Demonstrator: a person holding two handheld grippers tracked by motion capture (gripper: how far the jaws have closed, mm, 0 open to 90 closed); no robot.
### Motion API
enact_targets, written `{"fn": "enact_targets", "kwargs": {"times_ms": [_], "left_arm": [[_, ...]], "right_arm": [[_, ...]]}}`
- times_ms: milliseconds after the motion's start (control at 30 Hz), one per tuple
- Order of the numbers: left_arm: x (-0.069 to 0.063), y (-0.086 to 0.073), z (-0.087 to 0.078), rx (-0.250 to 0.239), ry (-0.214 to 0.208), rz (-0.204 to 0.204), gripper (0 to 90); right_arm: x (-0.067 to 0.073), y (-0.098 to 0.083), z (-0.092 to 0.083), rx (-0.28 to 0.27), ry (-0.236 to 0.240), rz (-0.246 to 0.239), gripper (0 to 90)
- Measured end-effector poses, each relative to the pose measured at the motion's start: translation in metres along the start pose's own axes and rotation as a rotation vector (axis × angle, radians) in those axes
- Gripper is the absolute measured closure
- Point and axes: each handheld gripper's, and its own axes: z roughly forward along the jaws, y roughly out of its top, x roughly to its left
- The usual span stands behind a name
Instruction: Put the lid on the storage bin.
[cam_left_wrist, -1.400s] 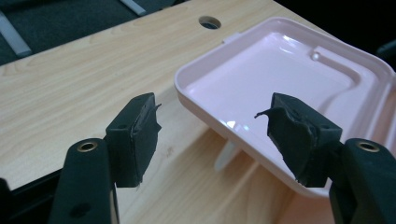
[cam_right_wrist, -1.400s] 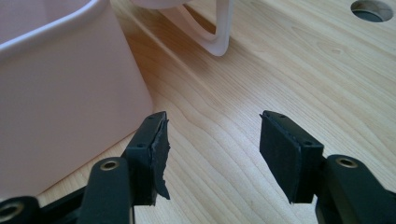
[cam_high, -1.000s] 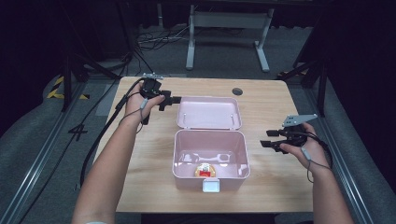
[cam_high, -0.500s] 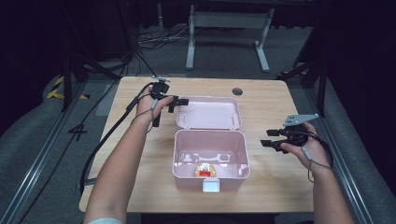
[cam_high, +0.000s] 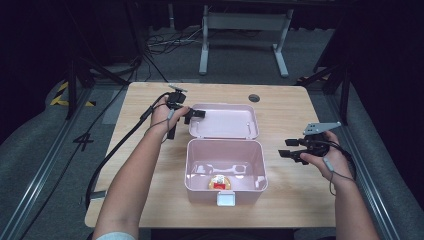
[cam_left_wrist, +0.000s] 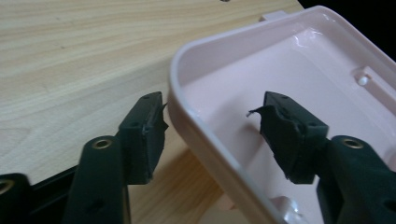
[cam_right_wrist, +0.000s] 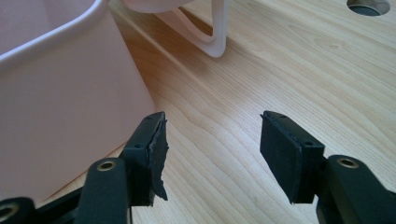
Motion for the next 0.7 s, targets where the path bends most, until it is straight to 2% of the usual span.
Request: {"fn": "enact_targets", "kwargs": {"times_ms": [100, 267, 367, 500, 600, 700], "left_arm": [[-0.001, 0.001, -0.001, -0.002, 0.004, 0.005, 45.5], [-0.002, 0.005, -0.008, -0.029, 0.020, 0.020, 53.8], [-0.005, 0.007, -0.012, -0.041, 0.034, 0.043, 56.6], [-0.007, 0.009, -0.017, -0.064, 0.038, 0.048, 60.0], [-0.010, 0.012, -0.023, -0.084, 0.066, 0.073, 65.1], [-0.014, 0.014, -0.028, -0.109, 0.080, 0.087, 65.8]], "right_arm": [[0.000, 0.000, 0.000, 0.001, -0.001, 0.002, 42.5], [0.001, 0.000, 0.001, -0.003, 0.005, 0.005, 42.5], [0.001, 0.001, 0.001, 0.000, 0.005, 0.009, 42.5], [0.002, 0.001, 0.002, 0.001, 0.007, 0.008, 42.6], [0.002, 0.001, 0.001, -0.002, 0.006, 0.005, 42.5], [0.002, 0.001, 0.001, -0.004, 0.006, 0.006, 42.5]]}}
